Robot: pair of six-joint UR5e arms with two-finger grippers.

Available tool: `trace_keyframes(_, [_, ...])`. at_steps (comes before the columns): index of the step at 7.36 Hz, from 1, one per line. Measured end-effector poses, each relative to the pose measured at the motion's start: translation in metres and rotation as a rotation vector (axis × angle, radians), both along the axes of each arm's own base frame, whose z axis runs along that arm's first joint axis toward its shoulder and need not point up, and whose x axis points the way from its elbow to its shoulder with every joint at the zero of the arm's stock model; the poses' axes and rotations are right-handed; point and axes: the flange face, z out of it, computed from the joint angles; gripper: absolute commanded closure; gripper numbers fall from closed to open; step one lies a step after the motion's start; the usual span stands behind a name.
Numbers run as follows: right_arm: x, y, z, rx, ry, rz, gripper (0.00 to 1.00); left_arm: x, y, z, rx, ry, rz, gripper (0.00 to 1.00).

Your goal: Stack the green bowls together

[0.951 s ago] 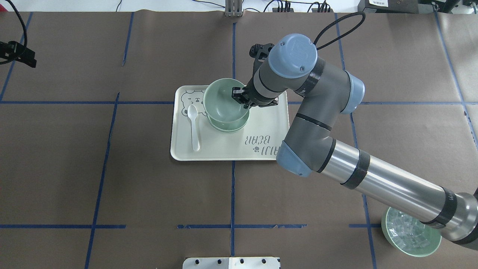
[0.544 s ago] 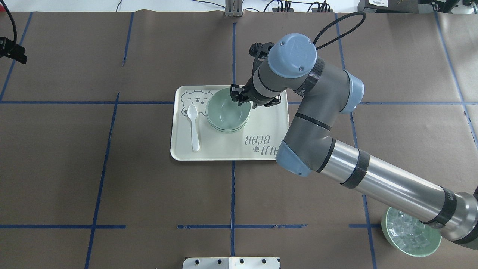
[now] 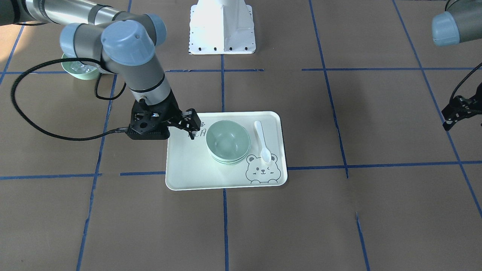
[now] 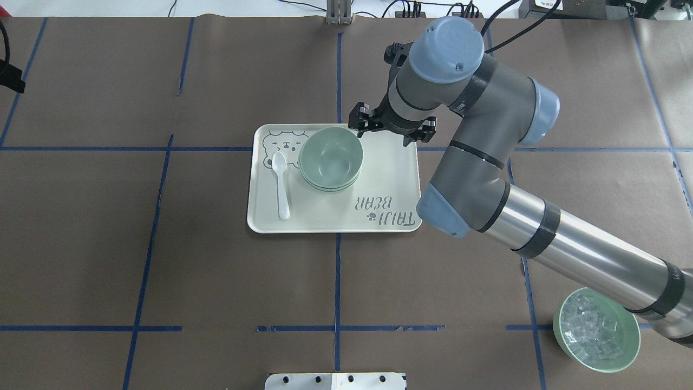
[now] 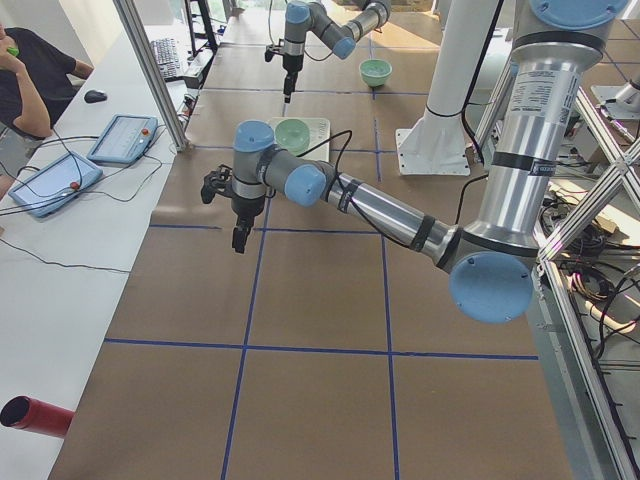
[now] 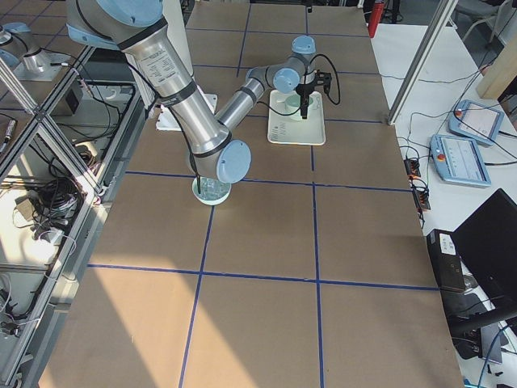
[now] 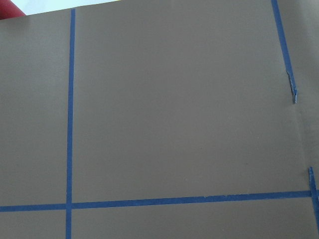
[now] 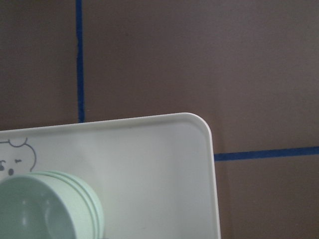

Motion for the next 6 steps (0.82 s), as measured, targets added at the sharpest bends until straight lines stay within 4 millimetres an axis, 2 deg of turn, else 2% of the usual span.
trace_keyframes(1, [0.043,-0.001,0.027,0.038,0.036,-0.038,0.00,-0.014,0.004,0.020,-0.009,0.006,0.037,0.00])
trace_keyframes(3, [0.144,-0.009,0.099,0.079,0.058,-0.137,0.00,-0.048,0.010,0.071,-0.025,0.031,0.116,0.00])
trace_keyframes(5, [0.251,-0.011,0.187,0.120,0.075,-0.234,0.00,-0.087,0.025,0.116,-0.042,0.069,0.154,0.00])
trace_keyframes(6, [0.305,-0.003,0.236,0.133,0.068,-0.280,0.00,-0.100,0.033,0.130,-0.056,0.073,0.159,0.00])
